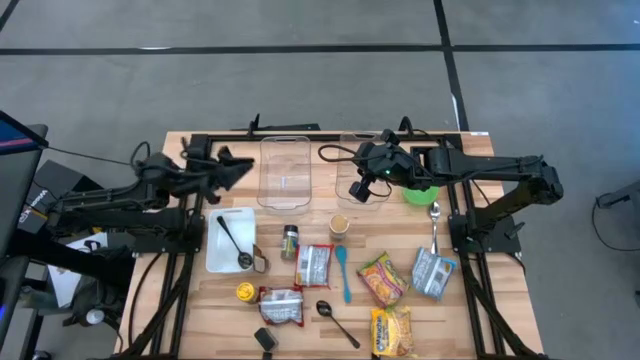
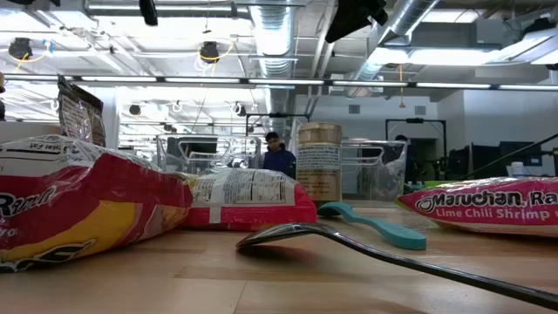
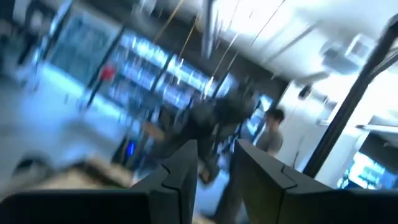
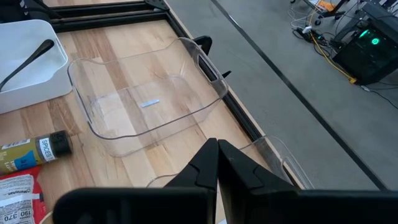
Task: Pick & Place Food Item
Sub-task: Put the green noodle pack into the right transparent bin
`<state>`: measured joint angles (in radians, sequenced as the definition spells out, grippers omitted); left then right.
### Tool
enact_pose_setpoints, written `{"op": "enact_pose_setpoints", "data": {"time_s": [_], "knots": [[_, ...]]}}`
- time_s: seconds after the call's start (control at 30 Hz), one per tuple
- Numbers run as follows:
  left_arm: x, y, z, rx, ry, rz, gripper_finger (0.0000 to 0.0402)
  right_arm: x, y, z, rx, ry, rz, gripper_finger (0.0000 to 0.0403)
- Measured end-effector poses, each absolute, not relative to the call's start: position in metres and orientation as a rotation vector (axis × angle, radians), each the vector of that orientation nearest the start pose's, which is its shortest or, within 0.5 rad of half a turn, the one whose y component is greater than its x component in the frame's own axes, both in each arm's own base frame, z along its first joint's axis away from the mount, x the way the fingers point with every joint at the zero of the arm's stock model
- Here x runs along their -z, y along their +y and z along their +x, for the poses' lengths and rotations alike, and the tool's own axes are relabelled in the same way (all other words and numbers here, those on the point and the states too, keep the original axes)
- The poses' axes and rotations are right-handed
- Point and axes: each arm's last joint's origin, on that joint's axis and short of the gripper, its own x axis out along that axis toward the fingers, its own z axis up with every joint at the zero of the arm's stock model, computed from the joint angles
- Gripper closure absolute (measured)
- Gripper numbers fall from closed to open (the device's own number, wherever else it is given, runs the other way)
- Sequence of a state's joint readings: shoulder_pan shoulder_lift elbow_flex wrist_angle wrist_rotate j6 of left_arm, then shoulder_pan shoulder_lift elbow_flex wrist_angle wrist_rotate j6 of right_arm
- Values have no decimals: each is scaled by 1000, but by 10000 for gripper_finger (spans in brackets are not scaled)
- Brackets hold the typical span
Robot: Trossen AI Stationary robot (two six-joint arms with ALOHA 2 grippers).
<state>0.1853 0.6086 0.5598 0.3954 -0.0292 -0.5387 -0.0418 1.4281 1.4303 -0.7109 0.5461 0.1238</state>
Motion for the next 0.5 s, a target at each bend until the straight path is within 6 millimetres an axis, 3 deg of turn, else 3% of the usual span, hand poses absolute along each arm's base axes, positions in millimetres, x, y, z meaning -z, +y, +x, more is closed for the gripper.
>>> {"op": "enact_pose_setpoints", "data": {"time_s": [0.17, 0.5], "knots": [[-344, 26, 136, -101, -489, -429, 300, -365, -27, 297, 604, 659, -64, 400], [-340, 28, 143, -110, -455, -434, 300, -365, -27, 297, 604, 659, -64, 400]]}}
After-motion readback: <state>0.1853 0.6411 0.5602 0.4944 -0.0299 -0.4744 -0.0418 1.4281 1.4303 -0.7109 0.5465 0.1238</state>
